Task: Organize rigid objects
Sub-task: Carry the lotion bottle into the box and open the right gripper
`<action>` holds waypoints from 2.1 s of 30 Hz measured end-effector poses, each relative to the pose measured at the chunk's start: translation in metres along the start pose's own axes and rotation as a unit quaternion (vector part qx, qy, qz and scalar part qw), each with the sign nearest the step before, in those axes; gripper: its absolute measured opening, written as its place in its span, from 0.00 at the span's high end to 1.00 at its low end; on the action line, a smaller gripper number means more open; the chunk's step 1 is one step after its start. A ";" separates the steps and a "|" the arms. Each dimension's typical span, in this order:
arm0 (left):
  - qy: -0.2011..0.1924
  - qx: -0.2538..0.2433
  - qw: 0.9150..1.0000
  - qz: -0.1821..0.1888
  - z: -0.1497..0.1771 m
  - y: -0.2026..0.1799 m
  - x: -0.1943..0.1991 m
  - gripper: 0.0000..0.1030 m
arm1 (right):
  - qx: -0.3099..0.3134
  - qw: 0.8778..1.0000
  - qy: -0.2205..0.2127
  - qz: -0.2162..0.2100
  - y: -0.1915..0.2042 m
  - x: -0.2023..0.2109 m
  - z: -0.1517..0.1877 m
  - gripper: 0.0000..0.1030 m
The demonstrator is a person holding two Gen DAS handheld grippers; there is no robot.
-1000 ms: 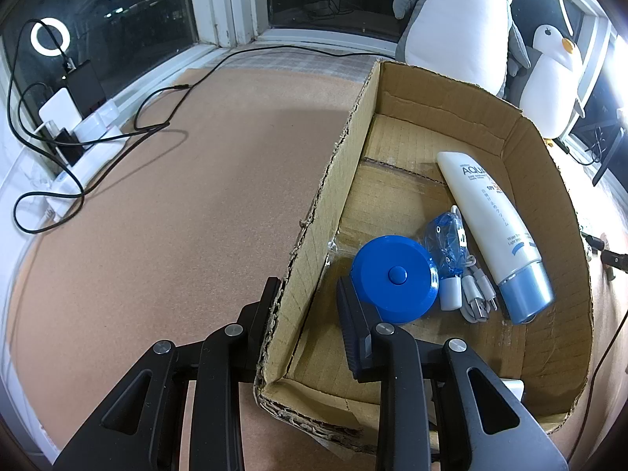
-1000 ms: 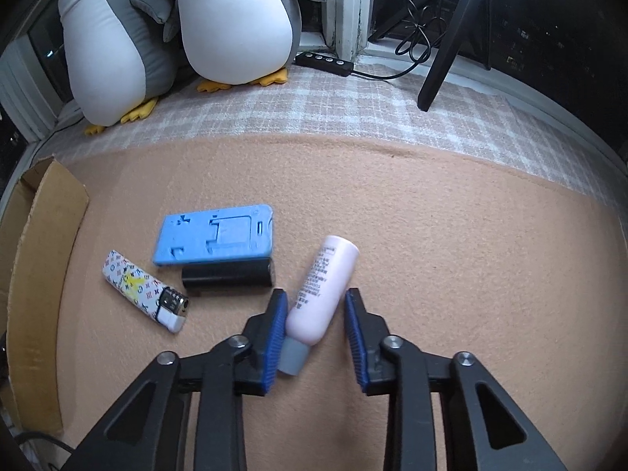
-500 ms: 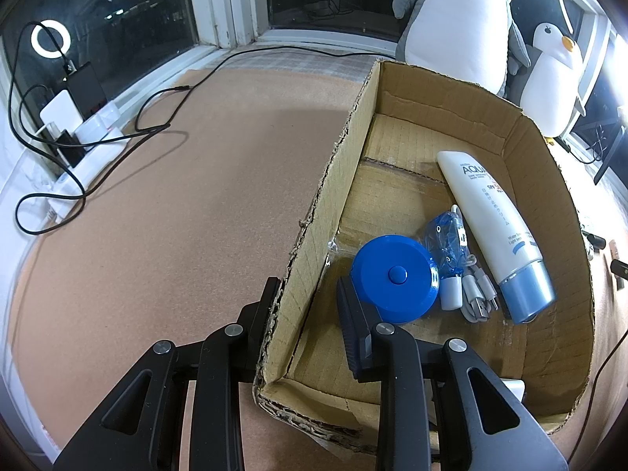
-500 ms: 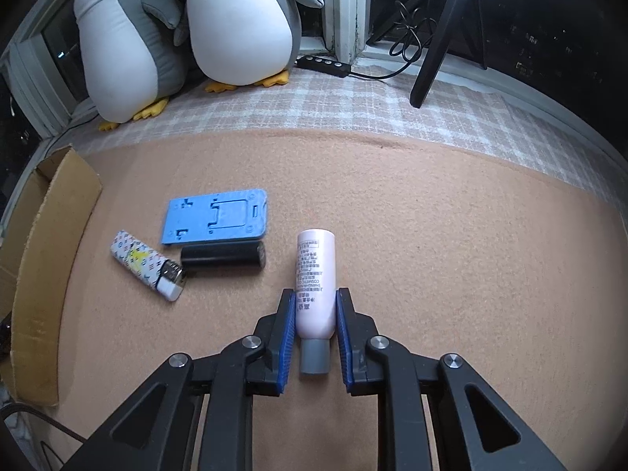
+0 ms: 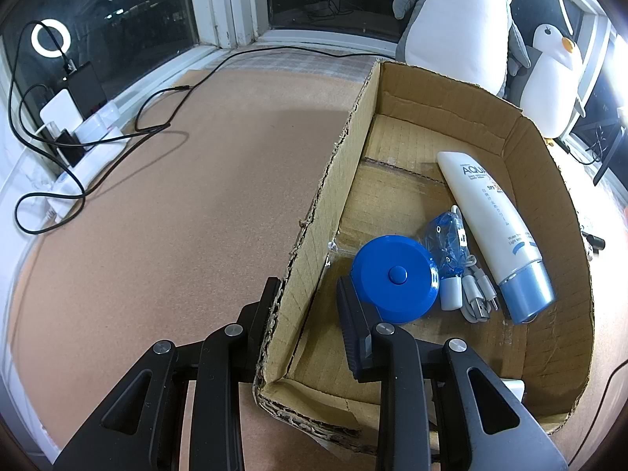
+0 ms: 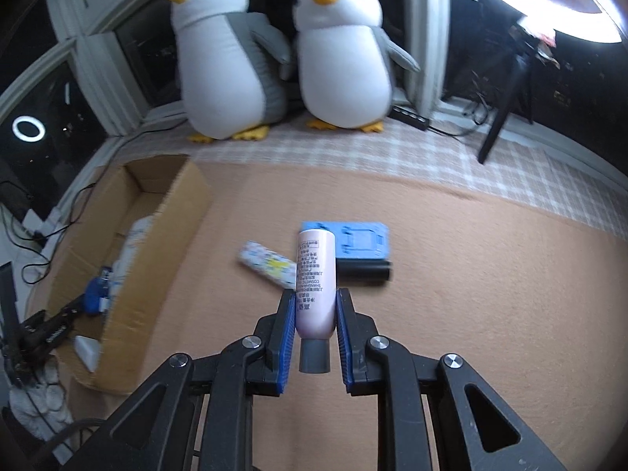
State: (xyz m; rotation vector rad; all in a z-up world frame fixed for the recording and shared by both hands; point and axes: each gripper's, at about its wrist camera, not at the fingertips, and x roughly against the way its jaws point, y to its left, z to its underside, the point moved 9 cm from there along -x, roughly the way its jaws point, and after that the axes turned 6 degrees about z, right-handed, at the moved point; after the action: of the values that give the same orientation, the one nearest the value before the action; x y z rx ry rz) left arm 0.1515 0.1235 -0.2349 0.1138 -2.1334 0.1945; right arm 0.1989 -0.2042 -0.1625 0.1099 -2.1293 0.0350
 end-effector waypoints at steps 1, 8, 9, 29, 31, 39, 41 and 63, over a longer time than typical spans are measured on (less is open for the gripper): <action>0.000 0.000 1.000 0.000 0.000 0.000 0.000 0.73 | 0.004 1.000 -0.003 -0.006 0.007 0.003 -0.002 0.83; 0.000 0.000 1.000 0.000 0.000 0.000 0.000 0.73 | 0.017 0.999 -0.008 -0.047 0.054 0.014 -0.010 0.83; 0.000 0.000 1.000 0.000 0.000 0.000 0.000 0.73 | 0.022 0.998 -0.009 -0.053 0.063 0.016 -0.010 0.83; -0.001 0.002 1.000 0.000 -0.001 0.000 0.001 0.74 | 0.124 0.986 -0.003 -0.107 0.180 0.010 -0.001 0.83; -0.001 0.002 1.000 0.000 -0.002 -0.001 0.000 0.74 | 0.134 0.985 0.001 -0.111 0.190 0.009 0.003 0.83; -0.001 0.002 1.000 0.000 -0.001 -0.001 0.001 0.74 | 0.146 0.982 0.016 -0.119 0.209 0.000 0.012 0.83; -0.001 0.002 1.000 0.000 -0.001 -0.001 0.001 0.74 | 0.145 0.982 0.018 -0.119 0.209 -0.002 0.013 0.83; -0.001 0.002 1.000 0.000 -0.001 0.000 0.000 0.73 | 0.142 0.984 0.011 -0.106 0.209 -0.004 0.005 0.49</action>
State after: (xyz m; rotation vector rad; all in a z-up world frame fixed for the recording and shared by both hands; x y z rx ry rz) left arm 0.1523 0.1234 -0.2343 0.1165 -2.1357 0.1988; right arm 0.1772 0.0036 -0.1649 0.5017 -2.0679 0.2140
